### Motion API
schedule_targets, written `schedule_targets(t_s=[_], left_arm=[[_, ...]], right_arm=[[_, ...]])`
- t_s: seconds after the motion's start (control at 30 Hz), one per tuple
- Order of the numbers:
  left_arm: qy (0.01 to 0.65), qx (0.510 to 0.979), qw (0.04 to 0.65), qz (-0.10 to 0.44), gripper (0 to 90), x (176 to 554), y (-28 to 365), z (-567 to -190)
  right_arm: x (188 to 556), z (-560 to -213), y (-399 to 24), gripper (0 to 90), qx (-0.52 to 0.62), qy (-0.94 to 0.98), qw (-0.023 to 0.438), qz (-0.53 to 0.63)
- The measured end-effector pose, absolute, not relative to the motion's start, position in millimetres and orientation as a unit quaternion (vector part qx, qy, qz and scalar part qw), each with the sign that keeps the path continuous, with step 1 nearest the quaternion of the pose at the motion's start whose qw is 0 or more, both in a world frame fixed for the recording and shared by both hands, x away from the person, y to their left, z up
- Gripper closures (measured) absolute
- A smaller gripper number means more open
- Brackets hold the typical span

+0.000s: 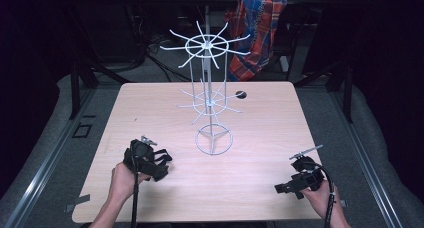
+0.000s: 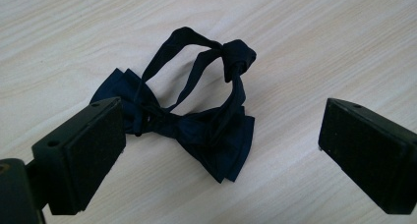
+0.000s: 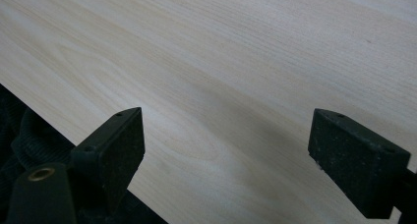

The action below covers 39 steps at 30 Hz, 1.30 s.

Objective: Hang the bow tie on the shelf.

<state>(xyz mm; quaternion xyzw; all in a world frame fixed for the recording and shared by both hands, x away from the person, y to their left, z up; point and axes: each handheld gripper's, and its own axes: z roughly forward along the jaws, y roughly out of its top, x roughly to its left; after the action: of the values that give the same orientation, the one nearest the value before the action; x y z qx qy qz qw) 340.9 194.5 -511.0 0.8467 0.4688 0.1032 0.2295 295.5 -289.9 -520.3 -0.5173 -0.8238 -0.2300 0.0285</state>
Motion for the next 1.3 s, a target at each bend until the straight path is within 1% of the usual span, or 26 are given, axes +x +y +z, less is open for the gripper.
schedule_targets(t_s=[0.3,0.4,0.5,0.53,0.57,0.67,0.8,1.0,1.3], left_arm=[[0.462,0.854,0.219,0.099,7.1,348,185,-516],[0.463,0.855,0.213,0.099,10.3,352,182,-519],[0.463,0.856,0.21,0.098,15.4,354,180,-521],[0.461,0.857,0.207,0.097,17.7,355,178,-521],[0.46,0.859,0.204,0.098,23.9,355,178,-522],[0.459,0.862,0.19,0.102,32.1,357,174,-524],[0.461,0.863,0.178,0.101,40.0,359,172,-527],[0.466,0.867,0.15,0.095,56.4,359,171,-534],[0.464,0.867,0.15,0.096,77.4,359,173,-537]], right_arm=[[295,-521,-289,12.8,-0.517,-0.824,0.034,-0.231],[296,-521,-288,12.3,-0.511,-0.826,0.036,-0.234],[295,-521,-289,12.2,-0.515,-0.824,0.037,-0.234],[296,-521,-290,12.2,-0.514,-0.825,0.038,-0.232],[296,-521,-290,12.3,-0.514,-0.825,0.038,-0.233],[296,-522,-290,12.3,-0.514,-0.825,0.039,-0.232],[295,-521,-289,12.4,-0.514,-0.826,0.039,-0.229],[294,-523,-288,12.8,-0.521,-0.819,0.036,-0.236],[295,-523,-289,13.3,-0.507,-0.833,0.045,-0.219]])
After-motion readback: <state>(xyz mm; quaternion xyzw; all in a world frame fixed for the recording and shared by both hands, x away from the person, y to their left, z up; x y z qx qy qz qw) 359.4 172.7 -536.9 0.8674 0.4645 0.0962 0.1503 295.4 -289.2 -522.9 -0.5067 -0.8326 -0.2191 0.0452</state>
